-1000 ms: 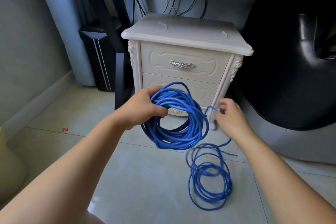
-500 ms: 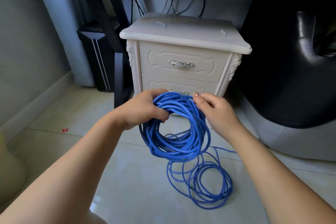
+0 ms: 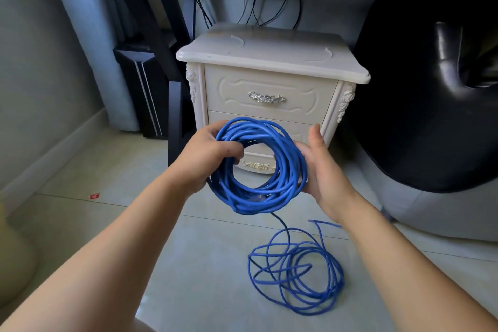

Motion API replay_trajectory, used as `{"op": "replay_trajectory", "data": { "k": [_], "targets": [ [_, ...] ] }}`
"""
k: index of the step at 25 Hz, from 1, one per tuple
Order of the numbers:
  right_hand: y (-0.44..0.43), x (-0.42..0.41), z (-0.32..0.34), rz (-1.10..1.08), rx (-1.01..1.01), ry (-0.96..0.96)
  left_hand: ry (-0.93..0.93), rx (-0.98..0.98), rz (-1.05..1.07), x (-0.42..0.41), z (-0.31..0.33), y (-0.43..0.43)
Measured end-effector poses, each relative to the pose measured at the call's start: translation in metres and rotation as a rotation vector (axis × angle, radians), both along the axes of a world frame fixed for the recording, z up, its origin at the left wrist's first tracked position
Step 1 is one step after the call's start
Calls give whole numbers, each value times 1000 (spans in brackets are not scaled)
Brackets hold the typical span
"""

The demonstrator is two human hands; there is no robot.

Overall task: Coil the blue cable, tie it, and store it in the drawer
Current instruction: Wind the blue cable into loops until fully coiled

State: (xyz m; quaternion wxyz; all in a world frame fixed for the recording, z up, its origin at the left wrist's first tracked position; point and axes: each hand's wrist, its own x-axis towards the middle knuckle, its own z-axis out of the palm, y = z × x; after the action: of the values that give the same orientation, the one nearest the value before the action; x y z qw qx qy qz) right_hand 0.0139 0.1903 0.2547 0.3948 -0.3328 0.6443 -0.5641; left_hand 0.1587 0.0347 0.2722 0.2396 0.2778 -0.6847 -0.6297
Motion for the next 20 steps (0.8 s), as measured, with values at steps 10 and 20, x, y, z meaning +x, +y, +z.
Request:
{"op": "replay_trajectory", "data": {
  "k": [10,20],
  "targets": [
    [-4,15,-12,-51,-71,-275,198,208,134,-9,-2,12],
    [-3,-4,-4,-450,-115,-72,26,206,-200,-5,-8,20]
  ]
}}
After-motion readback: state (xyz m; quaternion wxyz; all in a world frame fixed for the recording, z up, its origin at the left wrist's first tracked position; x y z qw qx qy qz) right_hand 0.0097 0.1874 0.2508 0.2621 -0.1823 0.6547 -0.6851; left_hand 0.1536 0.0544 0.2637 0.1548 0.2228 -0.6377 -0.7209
